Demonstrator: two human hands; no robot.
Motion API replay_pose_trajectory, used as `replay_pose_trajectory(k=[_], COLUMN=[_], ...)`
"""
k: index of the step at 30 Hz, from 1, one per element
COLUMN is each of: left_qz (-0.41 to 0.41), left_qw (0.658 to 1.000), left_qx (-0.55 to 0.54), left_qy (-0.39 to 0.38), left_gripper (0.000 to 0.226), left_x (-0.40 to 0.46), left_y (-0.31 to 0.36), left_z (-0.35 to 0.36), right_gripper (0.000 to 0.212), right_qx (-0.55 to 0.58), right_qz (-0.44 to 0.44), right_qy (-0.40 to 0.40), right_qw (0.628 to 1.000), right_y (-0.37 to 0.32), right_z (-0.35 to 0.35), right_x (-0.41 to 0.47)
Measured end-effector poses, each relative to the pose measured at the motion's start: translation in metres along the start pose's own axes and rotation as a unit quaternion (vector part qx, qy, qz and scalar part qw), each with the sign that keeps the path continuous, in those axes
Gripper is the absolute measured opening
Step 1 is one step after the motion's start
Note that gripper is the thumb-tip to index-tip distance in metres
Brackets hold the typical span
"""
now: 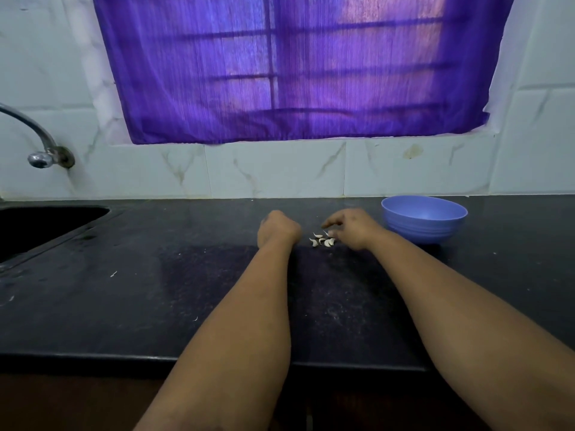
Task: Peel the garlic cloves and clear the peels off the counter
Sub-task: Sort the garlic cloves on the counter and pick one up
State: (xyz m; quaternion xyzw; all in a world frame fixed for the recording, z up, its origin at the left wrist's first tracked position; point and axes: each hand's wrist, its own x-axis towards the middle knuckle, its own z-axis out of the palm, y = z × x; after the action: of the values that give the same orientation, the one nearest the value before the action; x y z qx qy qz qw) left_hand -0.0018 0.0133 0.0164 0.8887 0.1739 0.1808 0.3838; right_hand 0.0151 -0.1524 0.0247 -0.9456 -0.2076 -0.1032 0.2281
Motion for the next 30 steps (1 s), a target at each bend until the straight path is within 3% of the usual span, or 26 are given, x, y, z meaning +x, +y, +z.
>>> replay_pose_trajectory(k=[4, 8, 12, 17, 23, 30], left_qz=[0.025, 0.082, 0.118, 0.128, 0.144, 0.183], left_qw=[0.999, 0.989, 0.982, 0.98, 0.981, 0.966], left_qx=[0.018, 0.015, 0.034, 0.08, 0.099, 0.159], left_qy=[-0.042, -0.118, -0.141, -0.127, -0.088, -0.086], left_gripper=[0.025, 0.026, 0.023, 0.006, 0.013, 0.018], left_x=[-0.001, -0.002, -0.002, -0.002, -0.008, -0.014], left_y=[0.0, 0.003, 0.002, 0.001, 0.005, 0.012], left_z=[0.001, 0.008, 0.012, 0.012, 0.015, 0.026], right_gripper=[0.028, 0.019, 0.014, 0.009, 0.014, 0.02], right_qx=[-0.015, 0.005, 0.057, 0.1, 0.045, 0.059], right_qz=[-0.001, -0.009, -0.004, 0.004, 0.051, 0.064], right_qy=[-0.054, -0.02, 0.018, 0.133, 0.072, 0.081], right_qw=[0.998, 1.0, 0.998, 0.986, 0.995, 0.993], right_y=[-0.001, 0.004, 0.005, 0.004, 0.013, 0.012], right_z=[0.007, 0.008, 0.012, 0.009, 0.008, 0.007], right_x=[0.003, 0.004, 0.007, 0.011, 0.009, 0.01])
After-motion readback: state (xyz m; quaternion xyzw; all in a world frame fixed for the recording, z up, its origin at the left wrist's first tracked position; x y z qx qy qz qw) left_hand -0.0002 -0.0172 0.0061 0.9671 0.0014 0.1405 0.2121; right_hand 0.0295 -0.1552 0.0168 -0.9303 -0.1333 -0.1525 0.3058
